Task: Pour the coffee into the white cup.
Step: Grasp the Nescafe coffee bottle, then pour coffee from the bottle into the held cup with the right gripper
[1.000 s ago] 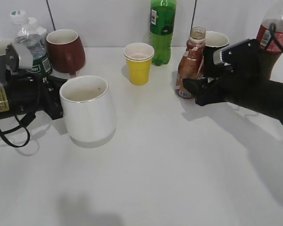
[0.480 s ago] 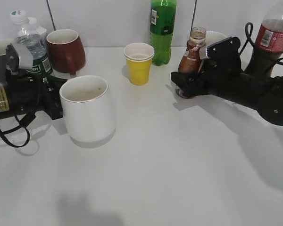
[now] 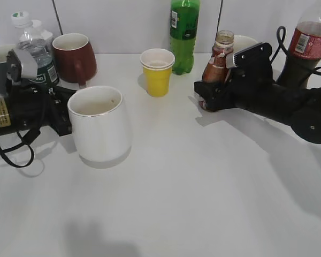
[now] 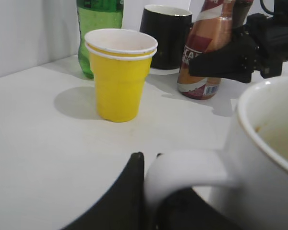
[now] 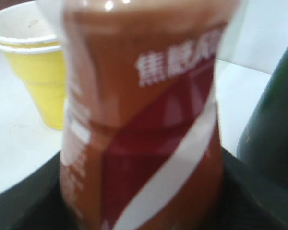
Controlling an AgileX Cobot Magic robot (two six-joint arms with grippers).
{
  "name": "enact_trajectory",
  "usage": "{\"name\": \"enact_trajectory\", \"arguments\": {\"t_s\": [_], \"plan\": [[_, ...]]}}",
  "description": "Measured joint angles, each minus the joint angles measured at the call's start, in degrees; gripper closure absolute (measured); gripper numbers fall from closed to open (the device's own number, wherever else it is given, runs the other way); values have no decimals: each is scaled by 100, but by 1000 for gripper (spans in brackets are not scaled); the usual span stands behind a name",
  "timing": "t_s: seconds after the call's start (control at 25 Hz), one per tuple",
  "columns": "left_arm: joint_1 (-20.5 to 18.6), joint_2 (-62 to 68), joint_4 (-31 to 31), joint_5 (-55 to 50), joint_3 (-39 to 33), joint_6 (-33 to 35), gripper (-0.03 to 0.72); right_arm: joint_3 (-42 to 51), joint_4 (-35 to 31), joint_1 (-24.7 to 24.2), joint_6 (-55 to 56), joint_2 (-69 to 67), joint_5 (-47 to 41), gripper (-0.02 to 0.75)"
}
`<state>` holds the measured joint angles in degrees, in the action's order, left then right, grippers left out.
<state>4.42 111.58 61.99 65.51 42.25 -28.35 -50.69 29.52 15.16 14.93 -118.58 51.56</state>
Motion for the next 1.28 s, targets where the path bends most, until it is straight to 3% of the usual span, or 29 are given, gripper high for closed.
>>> {"name": "enact_trajectory", "arguments": {"t_s": [0.2, 0.44, 0.88, 1.28], "plan": [[0, 0, 0, 74, 0, 0, 650, 11, 94, 0, 5, 41, 87, 206], [66, 0, 37, 88, 145, 0, 650, 144, 798, 29, 11, 881, -169, 206], [1008, 1, 144, -132, 1004, 0, 650, 145, 1131, 539, -970, 2378, -1394, 207], [1657, 12, -313, -673, 1414, 0, 650, 150, 1368, 566, -2160, 2806, -1679, 207]]}}
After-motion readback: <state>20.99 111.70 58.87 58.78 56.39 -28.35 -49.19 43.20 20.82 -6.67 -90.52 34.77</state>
